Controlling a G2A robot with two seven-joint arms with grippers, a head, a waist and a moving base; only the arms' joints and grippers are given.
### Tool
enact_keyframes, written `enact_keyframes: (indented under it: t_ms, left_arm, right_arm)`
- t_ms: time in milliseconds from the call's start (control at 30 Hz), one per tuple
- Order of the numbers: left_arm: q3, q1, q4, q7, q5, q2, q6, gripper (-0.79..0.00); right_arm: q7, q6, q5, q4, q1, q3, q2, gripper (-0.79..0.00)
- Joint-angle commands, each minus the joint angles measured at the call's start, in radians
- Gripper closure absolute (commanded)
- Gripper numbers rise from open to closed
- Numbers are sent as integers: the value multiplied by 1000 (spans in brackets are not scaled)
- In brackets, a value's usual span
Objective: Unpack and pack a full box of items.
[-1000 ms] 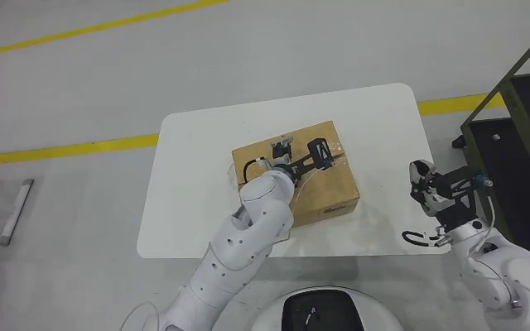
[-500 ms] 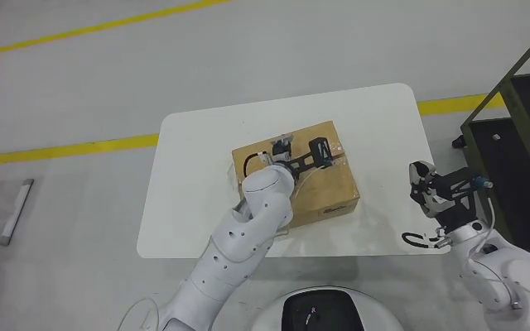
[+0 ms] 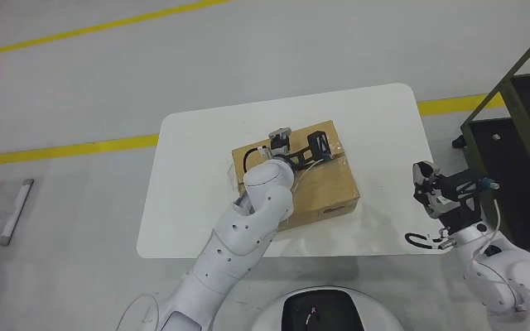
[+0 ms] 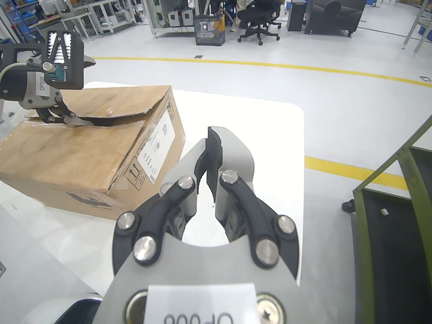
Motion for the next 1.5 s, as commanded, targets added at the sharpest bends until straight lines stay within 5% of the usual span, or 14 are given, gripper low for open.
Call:
enact_keyframes:
  t_ms: [0, 133, 200, 800, 1333, 1367, 1400, 1433, 1467]
  left_arm:
    - [-2, 2, 0, 2, 5, -1, 3, -785]
    - [-7, 10, -11, 14, 27, -2, 12, -172]
    - [-10, 15, -19, 23, 40, -2, 17, 0]
    - [-58, 97, -103, 121, 101, 6, 28, 0]
    - [-98, 278, -397, 79, 76, 26, -122, 0]
    - [-98, 282, -406, 78, 75, 26, -123, -22]
    - [-99, 284, -412, 79, 75, 26, -123, -179]
    - [-100, 282, -415, 82, 76, 25, -117, -600]
    - [-103, 278, -411, 83, 75, 24, -108, -785]
  right_arm:
    - [1, 0, 0, -3, -2, 1, 0, 0]
    - [2, 0, 1, -6, -5, 2, 0, 0]
    - [1, 1, 2, -8, -7, 1, -1, 0]
    - [1, 2, -1, -16, -14, -8, -2, 0]
    - [-1, -16, 34, -30, -22, 23, -1, 0]
    - [0, -17, 35, -31, -22, 25, -1, 0]
    - [1, -17, 37, -33, -21, 26, -1, 0]
    - [1, -18, 38, -33, -20, 26, -1, 0]
    - [2, -17, 39, -33, -19, 25, -1, 0]
